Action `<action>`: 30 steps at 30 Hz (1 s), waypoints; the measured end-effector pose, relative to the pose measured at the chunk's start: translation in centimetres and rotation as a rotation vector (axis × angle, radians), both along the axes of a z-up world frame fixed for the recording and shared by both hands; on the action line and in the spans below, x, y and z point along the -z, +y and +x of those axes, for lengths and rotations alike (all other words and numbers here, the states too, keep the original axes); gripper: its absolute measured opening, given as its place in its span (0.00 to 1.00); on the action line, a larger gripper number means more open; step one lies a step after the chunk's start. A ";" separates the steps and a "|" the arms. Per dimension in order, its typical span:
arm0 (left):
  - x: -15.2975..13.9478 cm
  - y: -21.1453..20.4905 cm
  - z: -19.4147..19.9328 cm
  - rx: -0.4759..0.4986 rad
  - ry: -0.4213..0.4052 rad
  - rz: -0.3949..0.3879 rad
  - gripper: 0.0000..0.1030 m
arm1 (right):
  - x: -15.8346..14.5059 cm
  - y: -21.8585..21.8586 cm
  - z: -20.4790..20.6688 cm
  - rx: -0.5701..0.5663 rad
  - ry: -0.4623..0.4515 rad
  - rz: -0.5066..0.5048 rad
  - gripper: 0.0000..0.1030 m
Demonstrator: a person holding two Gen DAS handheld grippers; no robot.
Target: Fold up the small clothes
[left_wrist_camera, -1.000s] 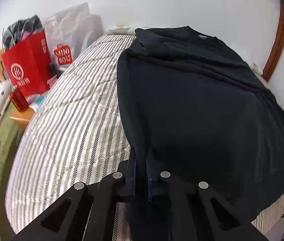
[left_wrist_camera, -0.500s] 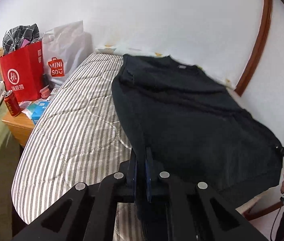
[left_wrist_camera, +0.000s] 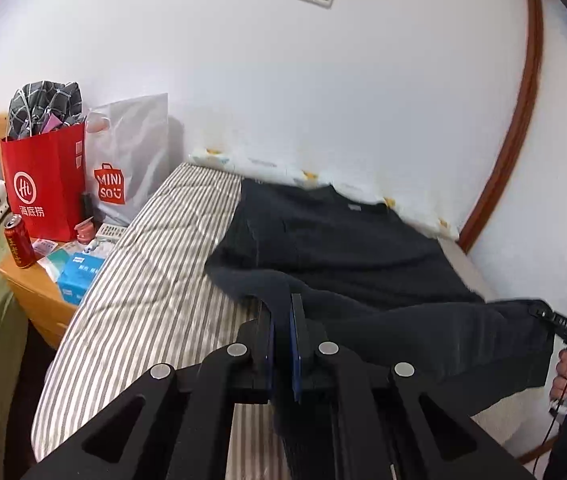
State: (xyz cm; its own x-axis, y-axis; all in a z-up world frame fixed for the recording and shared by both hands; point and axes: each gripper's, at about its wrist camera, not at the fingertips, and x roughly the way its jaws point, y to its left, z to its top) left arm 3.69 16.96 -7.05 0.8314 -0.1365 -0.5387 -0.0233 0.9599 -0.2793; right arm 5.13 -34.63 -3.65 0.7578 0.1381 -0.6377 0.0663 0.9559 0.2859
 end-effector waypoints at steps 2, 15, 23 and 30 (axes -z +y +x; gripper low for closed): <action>-0.5 0.2 1.1 -0.008 -0.008 -0.009 0.06 | -0.7 0.2 1.3 -0.006 -0.011 -0.004 0.08; -1.7 -0.3 12.7 -0.087 0.036 0.066 0.07 | -1.5 0.6 11.8 0.011 -0.022 0.029 0.09; 0.6 -0.9 19.1 -0.093 0.120 0.122 0.07 | 1.6 0.9 18.5 0.004 0.034 0.014 0.09; 4.0 -0.8 22.5 -0.106 0.197 0.160 0.07 | 6.0 0.9 22.6 0.015 0.119 0.023 0.09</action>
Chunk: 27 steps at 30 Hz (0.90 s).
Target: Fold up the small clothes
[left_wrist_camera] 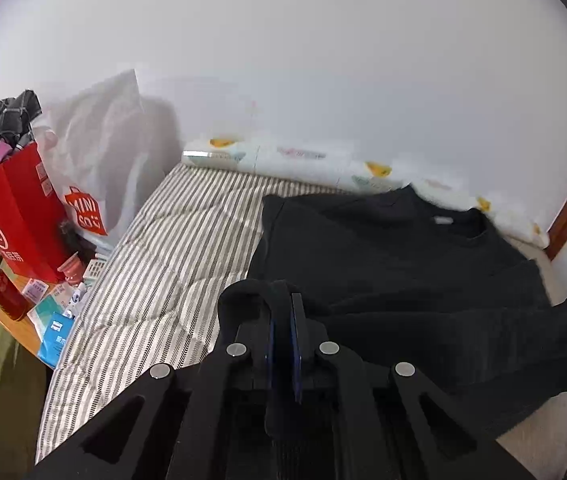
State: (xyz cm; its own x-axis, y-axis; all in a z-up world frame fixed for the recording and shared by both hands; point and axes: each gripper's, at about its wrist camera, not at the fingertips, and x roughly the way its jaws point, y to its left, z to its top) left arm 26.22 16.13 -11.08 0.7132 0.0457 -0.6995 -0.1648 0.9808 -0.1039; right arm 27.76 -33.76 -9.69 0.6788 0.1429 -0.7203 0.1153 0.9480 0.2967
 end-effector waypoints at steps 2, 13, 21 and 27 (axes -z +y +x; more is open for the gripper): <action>0.6 0.1 0.4 -0.003 0.015 -0.002 0.08 | 1.1 0.0 0.8 -0.002 0.020 -0.005 0.09; 0.9 0.4 0.1 0.009 0.060 -0.041 0.15 | 2.0 -0.3 1.4 -0.065 0.110 0.000 0.35; 0.5 1.1 -5.1 0.033 0.036 -0.048 0.44 | -1.2 -2.0 -6.1 -0.046 0.023 -0.097 0.44; 2.2 3.2 -9.2 0.018 0.054 -0.131 0.52 | 1.2 -3.9 -8.4 0.048 0.092 -0.054 0.44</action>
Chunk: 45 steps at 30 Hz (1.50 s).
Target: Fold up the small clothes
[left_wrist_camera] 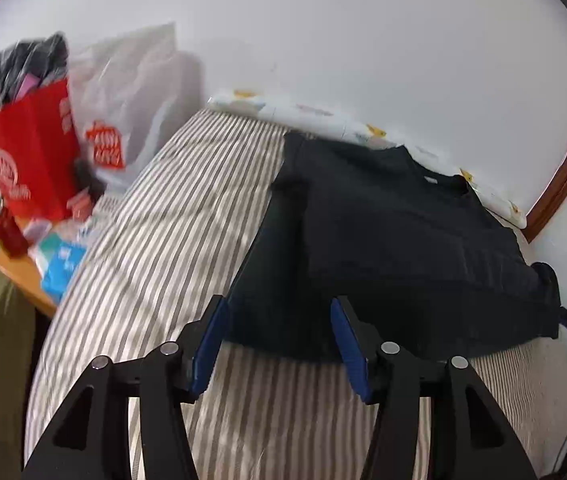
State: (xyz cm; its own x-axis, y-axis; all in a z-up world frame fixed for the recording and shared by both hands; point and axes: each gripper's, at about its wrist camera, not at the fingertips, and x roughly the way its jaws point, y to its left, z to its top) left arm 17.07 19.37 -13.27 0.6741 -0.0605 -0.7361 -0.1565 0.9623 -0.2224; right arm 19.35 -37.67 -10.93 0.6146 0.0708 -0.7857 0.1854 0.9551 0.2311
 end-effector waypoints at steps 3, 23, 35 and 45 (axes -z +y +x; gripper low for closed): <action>1.3 1.0 -0.9 -0.008 0.016 -0.057 0.55 | 1.0 -0.3 -0.1 0.017 0.012 0.041 0.44; 4.4 0.9 4.0 -0.011 0.049 -0.056 0.46 | 4.4 0.6 4.8 -0.021 0.068 0.119 0.30; 2.0 0.3 0.6 0.017 -0.016 -0.089 0.11 | 2.2 0.4 1.8 -0.051 0.012 0.134 0.08; 2.0 -0.4 -7.0 0.055 -0.015 -0.051 0.11 | 0.8 0.8 -5.2 -0.075 0.012 0.103 0.08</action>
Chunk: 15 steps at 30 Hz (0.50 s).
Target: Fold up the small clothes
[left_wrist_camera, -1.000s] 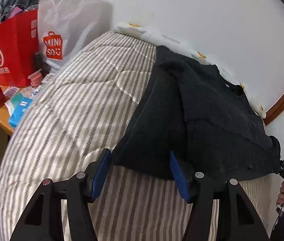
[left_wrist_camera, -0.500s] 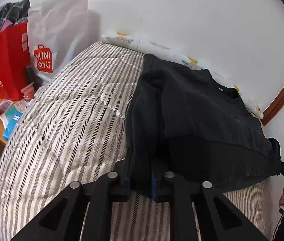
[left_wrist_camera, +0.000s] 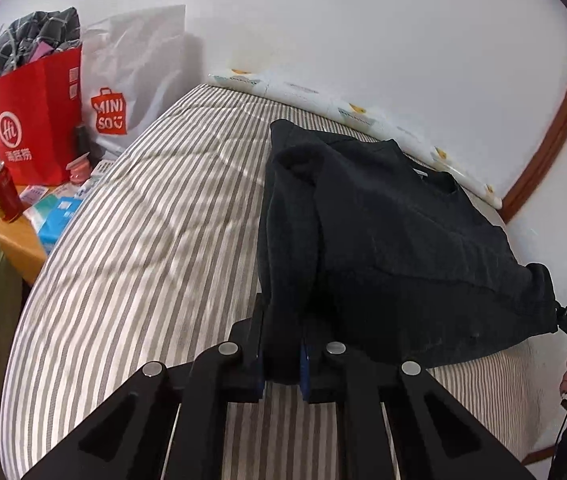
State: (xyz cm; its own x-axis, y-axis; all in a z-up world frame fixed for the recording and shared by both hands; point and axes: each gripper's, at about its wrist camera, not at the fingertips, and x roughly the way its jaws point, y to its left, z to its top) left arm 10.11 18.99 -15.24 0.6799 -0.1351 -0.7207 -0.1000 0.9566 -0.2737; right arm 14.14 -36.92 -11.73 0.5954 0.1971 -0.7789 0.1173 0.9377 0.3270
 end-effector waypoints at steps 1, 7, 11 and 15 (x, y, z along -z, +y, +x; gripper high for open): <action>0.1 -0.1 -0.7 0.003 -0.001 0.000 0.11 | 0.1 -0.1 -1.0 0.001 0.001 0.001 0.08; 0.5 -0.5 -3.7 0.034 0.009 0.009 0.11 | 0.6 -0.7 -5.7 0.018 0.006 0.005 0.08; 0.5 -0.6 -4.2 0.040 0.016 0.010 0.13 | 0.3 -0.8 -7.6 0.045 -0.004 -0.015 0.10; -0.3 -1.0 -5.0 0.030 -0.003 0.086 0.25 | -1.5 -0.2 -9.1 0.089 -0.009 -0.127 0.16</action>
